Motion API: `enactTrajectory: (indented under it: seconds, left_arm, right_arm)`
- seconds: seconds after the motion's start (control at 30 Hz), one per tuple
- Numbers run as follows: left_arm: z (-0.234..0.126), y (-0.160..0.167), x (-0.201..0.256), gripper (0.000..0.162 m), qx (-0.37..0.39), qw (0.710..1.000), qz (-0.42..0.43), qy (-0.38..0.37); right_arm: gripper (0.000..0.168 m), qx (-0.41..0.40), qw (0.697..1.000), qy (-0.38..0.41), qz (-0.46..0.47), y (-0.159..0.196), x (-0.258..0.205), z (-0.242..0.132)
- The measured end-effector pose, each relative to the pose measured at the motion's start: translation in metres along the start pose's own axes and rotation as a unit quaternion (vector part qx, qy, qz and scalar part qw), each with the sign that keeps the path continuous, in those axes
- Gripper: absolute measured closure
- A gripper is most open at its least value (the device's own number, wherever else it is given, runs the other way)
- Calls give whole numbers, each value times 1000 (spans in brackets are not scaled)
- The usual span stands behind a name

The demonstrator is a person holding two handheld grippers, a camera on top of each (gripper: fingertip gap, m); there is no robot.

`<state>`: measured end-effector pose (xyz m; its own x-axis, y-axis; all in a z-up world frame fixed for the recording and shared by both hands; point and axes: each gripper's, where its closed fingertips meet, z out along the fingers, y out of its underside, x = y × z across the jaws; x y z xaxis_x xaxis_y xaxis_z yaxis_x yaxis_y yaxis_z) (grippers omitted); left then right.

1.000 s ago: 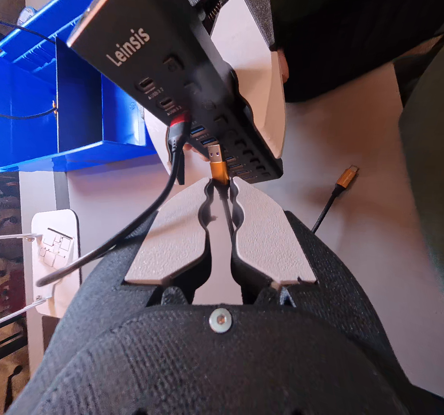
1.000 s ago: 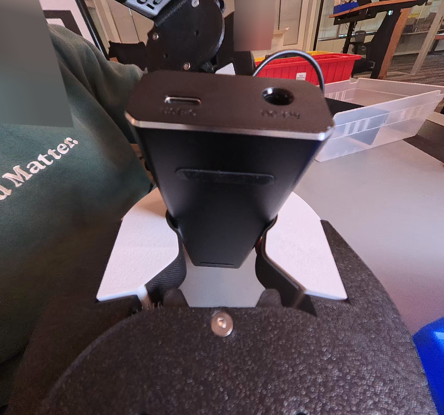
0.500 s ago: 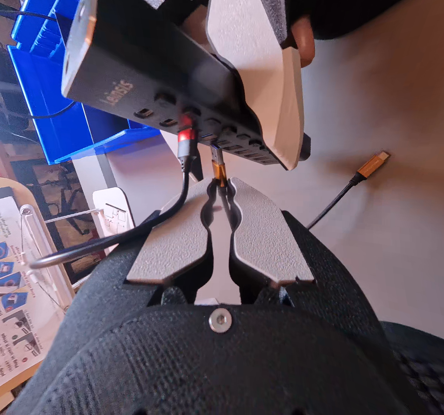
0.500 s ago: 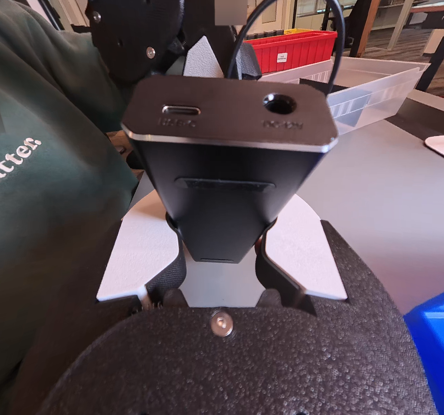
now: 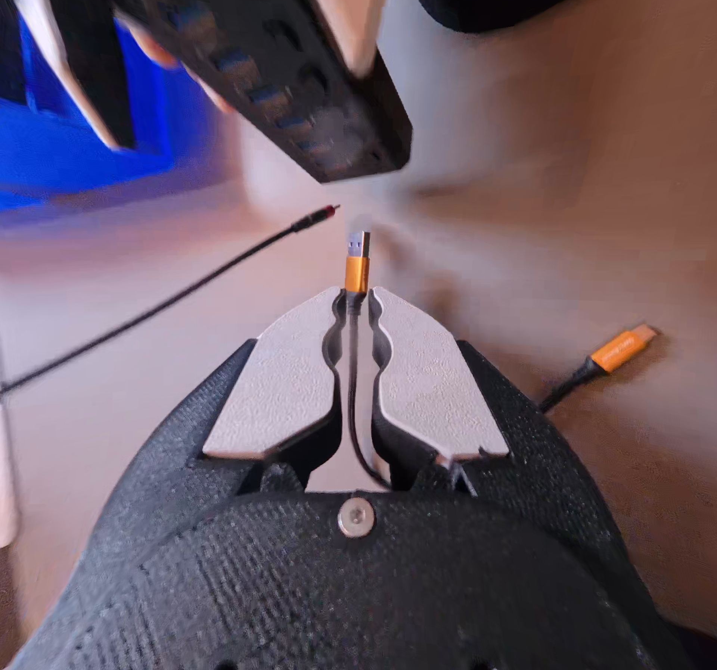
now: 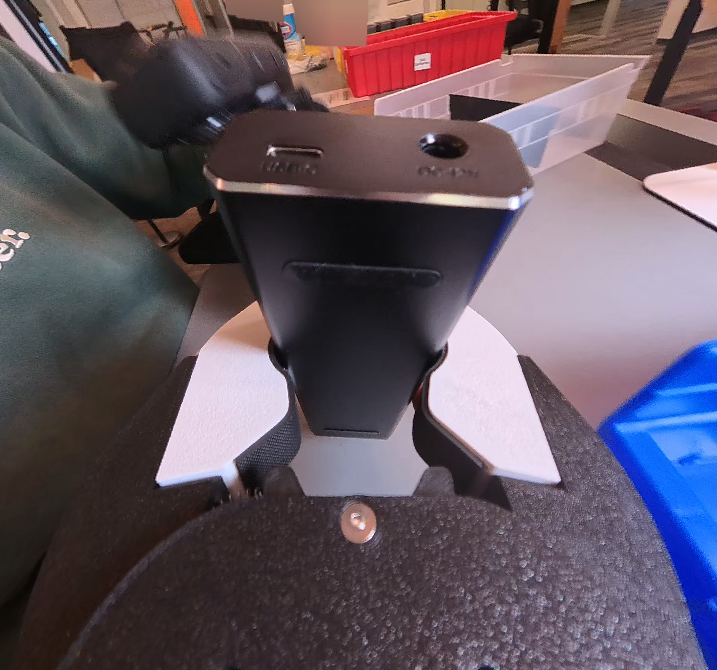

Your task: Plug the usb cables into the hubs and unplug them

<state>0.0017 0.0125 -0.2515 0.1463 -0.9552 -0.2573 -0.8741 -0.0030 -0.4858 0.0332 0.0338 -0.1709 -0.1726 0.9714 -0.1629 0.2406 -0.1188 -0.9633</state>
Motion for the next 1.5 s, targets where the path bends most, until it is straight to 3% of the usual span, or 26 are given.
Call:
enactTrajectory:
  seconds: [0.13, 0.3, 0.53, 0.67, 0.87, 1.07, 1.17, 1.5]
  left_arm:
    - [0, 15, 6, 144, 61, 995, -70, 36]
    - [1, 33, 1, 143, 74, 987, -127, 72]
    - [19, 29, 6, 146, 44, 975, -141, 168]
    - [23, 24, 9, 151, 45, 973, -140, 178]
    - [23, 26, 5, 155, 33, 987, -103, 116]
    - [-24, 1, -26, 155, 86, 992, -92, 10]
    - [-38, -11, -36, 155, 69, 995, -56, -41]
    - [-28, -42, -36, 155, 33, 998, 12, -55]
  right_arm:
    - [97, 5, 1000, 9, 6, 0, 6, -7]
    - [97, 3, 1000, 6, 12, 3, 8, -5]
    - [97, 1, 1000, 7, 13, 5, 8, -6]
    - [97, 8, 1000, 11, 14, 4, 11, -10]
    - [97, 11, 1000, 14, 14, 4, 13, -12]
    - [97, 10, 1000, 11, 7, 4, 11, -8]
    - [97, 8, 1000, 8, 4, 4, 8, -3]
    - [97, 7, 1000, -18, 11, 7, -4, 9]
